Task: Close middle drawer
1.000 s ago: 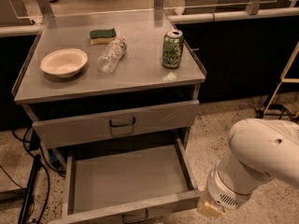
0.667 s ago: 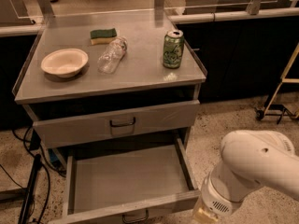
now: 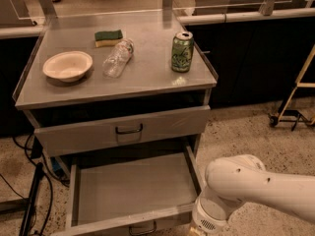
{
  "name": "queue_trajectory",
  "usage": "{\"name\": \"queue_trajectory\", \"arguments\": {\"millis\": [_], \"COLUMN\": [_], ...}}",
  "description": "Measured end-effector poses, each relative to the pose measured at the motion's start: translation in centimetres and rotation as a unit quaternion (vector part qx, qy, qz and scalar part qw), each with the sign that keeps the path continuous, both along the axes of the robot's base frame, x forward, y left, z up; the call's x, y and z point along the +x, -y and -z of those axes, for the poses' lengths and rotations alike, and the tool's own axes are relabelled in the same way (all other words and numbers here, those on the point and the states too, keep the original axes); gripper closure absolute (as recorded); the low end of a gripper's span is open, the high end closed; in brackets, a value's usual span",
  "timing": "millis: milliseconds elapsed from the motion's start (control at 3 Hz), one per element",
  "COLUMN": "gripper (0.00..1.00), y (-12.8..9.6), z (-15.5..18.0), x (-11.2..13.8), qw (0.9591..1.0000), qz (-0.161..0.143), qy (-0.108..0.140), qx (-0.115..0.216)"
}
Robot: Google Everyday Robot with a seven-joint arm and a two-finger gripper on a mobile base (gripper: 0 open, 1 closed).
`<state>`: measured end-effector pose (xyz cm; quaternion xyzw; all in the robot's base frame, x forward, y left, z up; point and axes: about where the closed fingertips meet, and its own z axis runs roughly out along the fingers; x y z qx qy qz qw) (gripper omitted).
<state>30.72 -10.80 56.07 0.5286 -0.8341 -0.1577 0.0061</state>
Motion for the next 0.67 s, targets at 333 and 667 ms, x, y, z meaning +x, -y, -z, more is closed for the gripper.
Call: {"name": "queue_trajectory", "arguments": {"millis": [333,667], "gripper": [1.00,1.00], "y": [-1.1,-2.2], "z": [2.7,5.7], "x": [1.0,2.9], "qw": [1.0000,1.0000], "qz": [-0.003,0.001], "qy": [-0.003,-0.004], "qx": [-0.002,-0.005]}}
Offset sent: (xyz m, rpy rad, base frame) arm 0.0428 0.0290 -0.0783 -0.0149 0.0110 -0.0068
